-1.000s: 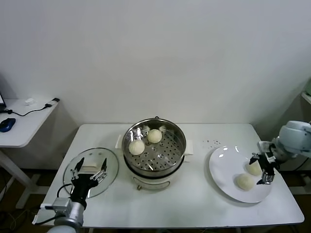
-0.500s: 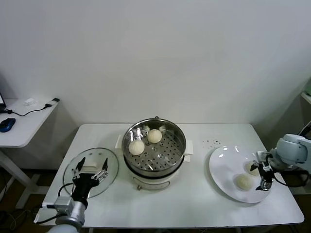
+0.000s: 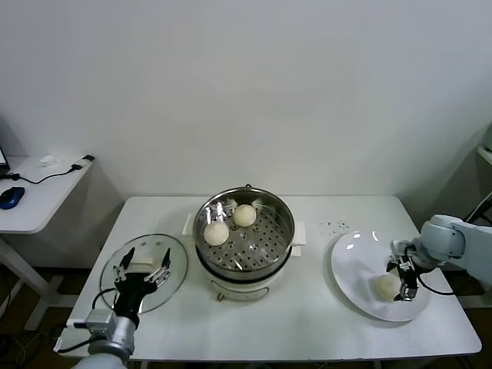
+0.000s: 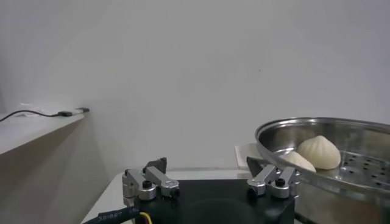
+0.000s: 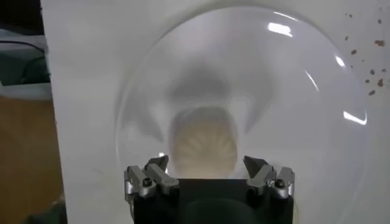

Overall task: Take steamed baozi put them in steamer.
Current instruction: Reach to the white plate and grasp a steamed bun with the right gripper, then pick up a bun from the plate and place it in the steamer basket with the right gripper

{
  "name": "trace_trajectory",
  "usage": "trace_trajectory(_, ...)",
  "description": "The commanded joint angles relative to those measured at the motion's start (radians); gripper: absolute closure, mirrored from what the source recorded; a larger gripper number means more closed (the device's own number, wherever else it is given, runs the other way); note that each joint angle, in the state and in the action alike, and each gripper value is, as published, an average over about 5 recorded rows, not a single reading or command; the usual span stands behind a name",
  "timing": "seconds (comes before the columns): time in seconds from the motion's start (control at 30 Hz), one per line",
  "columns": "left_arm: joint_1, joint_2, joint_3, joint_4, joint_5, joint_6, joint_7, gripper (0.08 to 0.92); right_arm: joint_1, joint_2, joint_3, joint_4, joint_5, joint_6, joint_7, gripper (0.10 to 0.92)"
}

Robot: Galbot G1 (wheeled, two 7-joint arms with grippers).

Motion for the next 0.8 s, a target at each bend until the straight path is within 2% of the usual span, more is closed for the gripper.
trace_trajectory(0.03,-0.002,-0.001,0.001,0.000,0.001,0.003,0.000,0.177,-0.064,0.022,0.044,-0.028,-0.004,-0.006,0.001,0.203)
trace_trajectory(0.2,-0.004,0.000,0.000,0.001,0.001,0.005,0.001,0.177,-0.064,0.019,0.042,-0.026,-0.016,-0.010,-0.002,0.216)
trace_trajectory(0.37,-0.004,-0.001,0.002,0.000,0.003,0.006,0.001,0.177,-0.062,0.019,0.046,-0.023,-0.022,-0.013,0.003,0.281)
trace_trajectory(0.47,-0.005,-0.002,0.002,0.000,0.004,0.006,0.000,0.177,-0.045,0.017,0.044,-0.013,-0.020,-0.013,0.001,0.294)
trace_trajectory(0.8,-0.003,-0.002,0.004,-0.009,0.005,0.006,-0.001,0.177,0.239,0.016,-0.069,0.047,0.039,0.040,-0.072,0.299)
